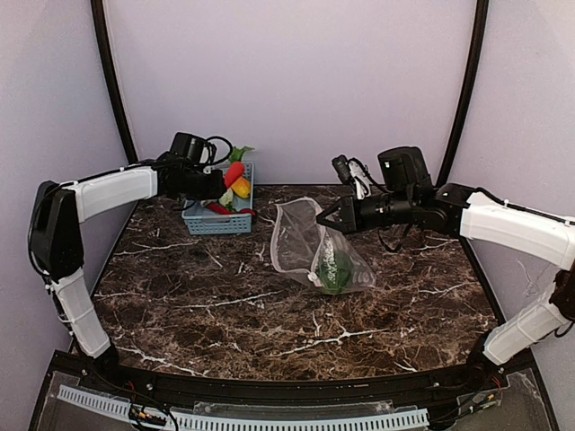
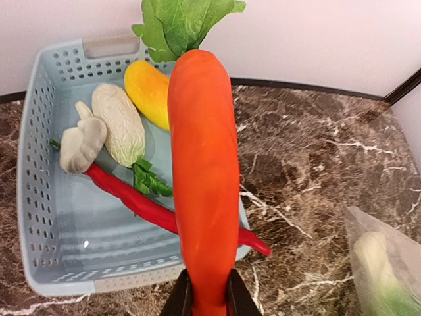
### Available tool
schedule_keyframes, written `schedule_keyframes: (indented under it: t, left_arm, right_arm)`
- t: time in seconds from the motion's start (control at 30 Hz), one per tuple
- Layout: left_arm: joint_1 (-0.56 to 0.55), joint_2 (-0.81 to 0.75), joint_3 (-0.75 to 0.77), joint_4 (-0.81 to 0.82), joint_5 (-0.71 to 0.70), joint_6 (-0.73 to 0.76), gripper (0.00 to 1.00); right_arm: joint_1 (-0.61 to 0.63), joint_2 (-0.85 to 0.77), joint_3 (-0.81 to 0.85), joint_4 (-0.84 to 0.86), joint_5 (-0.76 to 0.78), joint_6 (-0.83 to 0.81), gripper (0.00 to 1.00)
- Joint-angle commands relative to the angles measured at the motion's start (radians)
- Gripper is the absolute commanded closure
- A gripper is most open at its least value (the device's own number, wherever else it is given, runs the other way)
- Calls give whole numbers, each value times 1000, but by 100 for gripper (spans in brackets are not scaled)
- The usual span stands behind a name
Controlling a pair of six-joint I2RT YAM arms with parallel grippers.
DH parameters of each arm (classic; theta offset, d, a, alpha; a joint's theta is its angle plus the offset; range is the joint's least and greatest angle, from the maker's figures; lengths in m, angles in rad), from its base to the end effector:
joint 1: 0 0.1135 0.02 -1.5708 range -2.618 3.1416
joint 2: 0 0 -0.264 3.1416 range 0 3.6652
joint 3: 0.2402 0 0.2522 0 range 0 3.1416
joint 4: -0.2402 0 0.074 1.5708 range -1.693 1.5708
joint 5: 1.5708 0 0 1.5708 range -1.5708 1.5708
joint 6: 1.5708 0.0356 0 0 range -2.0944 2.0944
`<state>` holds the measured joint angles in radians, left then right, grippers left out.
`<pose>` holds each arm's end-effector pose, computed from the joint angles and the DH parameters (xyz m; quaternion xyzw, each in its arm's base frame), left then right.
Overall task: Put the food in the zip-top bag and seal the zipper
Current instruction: Pick up the fake vegetable from the bin, then place the fake vegetable in the zipper food storage bag.
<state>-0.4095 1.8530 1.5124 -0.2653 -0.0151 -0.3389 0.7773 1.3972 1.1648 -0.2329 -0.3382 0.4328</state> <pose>0.3988 -0.1725 0.2794 0.0278 0.8854 -0.1634 0.4343 0.2218 0.2348 0.3272 -0.2308 0.8114 0.4122 0.3442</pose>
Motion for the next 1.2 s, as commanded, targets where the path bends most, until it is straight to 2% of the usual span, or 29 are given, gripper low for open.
schedule_keyframes:
  t: [0.0, 0.23, 0.37, 0.57, 0.6, 0.67, 0.87, 1.03, 1.17]
  left_arm:
    - [1, -260, -176, 7, 46, 1, 99]
    - [-21, -579, -449, -77, 287, -44, 99]
    - [-68, -751, -500, -205, 397, -52, 99]
    - [-178, -896, -494, -383, 427, -90, 99]
    - [-188, -908, -493, -400, 439, -96, 99]
    - [-192, -943, -498, -393, 570, -92, 99]
    - [-211, -1011, -510, -388, 671, -129, 99]
    - [-265, -990, -508, -391, 662, -136, 99]
    - [-305, -942, -470, -432, 592, -115, 99]
  right_arm:
    - [7, 1, 27, 14, 18, 3, 100]
    - [7, 4, 27, 7, 16, -13, 100]
    - [7, 12, 30, -3, 27, -26, 100]
    - [7, 30, 38, -12, 29, -28, 100]
    - [7, 31, 38, -12, 31, -27, 100]
    - [7, 34, 40, -15, 34, -27, 100]
    - [8, 24, 34, -15, 37, -26, 100]
    - [8, 22, 33, -19, 40, -26, 100]
    - [9, 17, 35, -22, 38, -26, 100]
